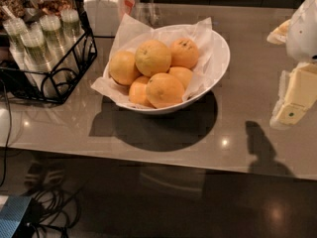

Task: Pick orange from white bowl

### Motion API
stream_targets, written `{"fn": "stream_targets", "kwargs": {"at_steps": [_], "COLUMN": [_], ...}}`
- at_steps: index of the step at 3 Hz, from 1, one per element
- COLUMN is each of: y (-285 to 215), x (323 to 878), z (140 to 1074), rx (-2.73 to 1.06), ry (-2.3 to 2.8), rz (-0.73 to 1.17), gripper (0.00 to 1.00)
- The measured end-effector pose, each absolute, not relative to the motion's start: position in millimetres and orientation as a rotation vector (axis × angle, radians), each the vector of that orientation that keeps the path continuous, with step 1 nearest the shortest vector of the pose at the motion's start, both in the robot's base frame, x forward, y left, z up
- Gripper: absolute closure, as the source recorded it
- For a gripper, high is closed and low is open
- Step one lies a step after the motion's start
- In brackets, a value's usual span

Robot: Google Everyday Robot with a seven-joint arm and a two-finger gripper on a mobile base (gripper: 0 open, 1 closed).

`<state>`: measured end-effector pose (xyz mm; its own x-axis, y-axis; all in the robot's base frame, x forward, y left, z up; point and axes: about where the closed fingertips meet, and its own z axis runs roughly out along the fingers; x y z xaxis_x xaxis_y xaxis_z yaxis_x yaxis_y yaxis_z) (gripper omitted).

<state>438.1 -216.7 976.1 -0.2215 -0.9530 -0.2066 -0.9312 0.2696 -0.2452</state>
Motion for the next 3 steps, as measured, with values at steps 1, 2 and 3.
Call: {"fn": "stream_targets", "kwargs": {"at_steps": [1, 2, 3], "y": [-217, -193, -164], "x": [438, 454, 472], "z": [976, 980, 990], "rx": [-1.725, -1.762, -1.811], "ry": [2.232, 2.150, 2.063], "rz": [-0.098, -0.026, 0.044], "gripper": [0.00, 0.00, 0.00]}}
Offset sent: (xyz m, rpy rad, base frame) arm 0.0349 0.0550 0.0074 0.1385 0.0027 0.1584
